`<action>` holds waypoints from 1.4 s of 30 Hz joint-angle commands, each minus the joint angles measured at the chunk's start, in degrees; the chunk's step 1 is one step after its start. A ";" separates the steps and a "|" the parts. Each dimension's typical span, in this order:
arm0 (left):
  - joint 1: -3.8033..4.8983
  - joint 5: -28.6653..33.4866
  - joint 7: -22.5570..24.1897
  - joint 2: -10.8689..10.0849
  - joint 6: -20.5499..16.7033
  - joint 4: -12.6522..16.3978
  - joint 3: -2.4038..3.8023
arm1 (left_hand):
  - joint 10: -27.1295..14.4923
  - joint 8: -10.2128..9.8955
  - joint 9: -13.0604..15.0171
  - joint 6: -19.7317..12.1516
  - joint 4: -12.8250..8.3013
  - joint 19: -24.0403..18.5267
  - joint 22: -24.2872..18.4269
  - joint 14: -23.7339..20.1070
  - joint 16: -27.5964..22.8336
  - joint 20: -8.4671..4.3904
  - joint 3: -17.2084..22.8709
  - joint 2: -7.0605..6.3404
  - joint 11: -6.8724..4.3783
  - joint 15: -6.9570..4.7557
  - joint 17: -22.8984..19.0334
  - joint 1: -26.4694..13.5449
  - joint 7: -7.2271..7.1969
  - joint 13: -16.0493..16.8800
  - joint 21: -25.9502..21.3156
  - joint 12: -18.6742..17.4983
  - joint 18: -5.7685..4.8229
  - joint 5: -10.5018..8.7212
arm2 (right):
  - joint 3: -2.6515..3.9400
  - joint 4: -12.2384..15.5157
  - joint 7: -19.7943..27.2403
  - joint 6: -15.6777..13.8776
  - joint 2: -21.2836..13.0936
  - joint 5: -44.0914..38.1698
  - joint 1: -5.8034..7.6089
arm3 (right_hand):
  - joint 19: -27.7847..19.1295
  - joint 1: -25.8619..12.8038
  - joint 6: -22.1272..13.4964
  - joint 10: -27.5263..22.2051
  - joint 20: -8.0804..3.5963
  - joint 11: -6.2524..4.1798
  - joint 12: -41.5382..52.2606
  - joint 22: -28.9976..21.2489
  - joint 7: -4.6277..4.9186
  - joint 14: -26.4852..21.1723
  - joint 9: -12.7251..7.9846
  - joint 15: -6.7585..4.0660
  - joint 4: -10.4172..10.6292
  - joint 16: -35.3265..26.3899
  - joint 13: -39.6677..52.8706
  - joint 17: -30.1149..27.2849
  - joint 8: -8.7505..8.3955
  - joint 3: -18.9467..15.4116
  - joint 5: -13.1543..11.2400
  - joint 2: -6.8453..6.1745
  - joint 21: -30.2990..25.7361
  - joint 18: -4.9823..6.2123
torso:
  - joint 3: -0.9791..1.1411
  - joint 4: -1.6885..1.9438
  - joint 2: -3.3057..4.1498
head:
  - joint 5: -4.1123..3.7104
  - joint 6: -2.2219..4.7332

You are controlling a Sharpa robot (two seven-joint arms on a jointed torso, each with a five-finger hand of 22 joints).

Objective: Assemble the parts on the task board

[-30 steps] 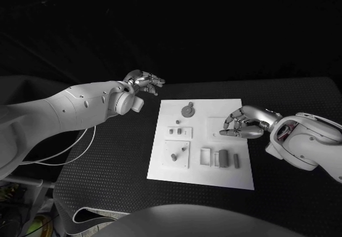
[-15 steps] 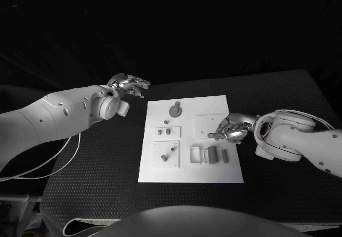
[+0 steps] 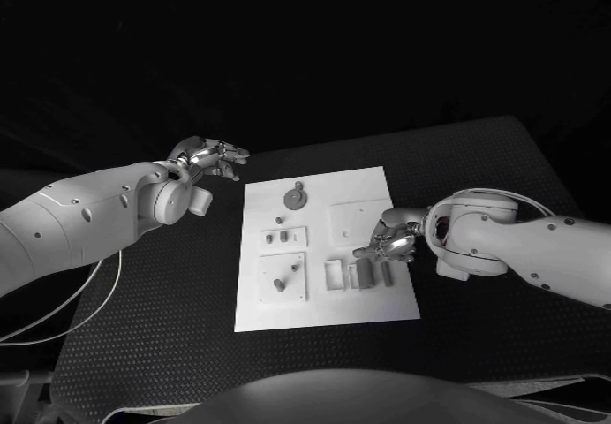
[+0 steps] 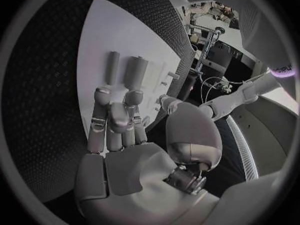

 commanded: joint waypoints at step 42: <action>0.07 -0.31 0.51 -0.38 0.89 0.83 0.03 | 0.13 0.23 -0.13 -0.29 0.16 0.32 0.14 0.33 -0.30 0.01 -0.47 -0.02 -0.08 0.01 0.15 -0.93 -0.05 0.06 -0.34 0.16 0.68 -0.08 | -3.31 -4.13 -3.36 9.32 5.31 -5.83 -0.02 | -0.59 0.70 1.08 0.72 -0.12 -0.15 0.13 1.16 0.01 -0.13 0.15 -0.25 0.09 0.75 -0.01 0.53 -0.67 -2.63 -0.06 1.55 0.75 0.87 | -0.09 0.13 0.06 | 0.03 0.00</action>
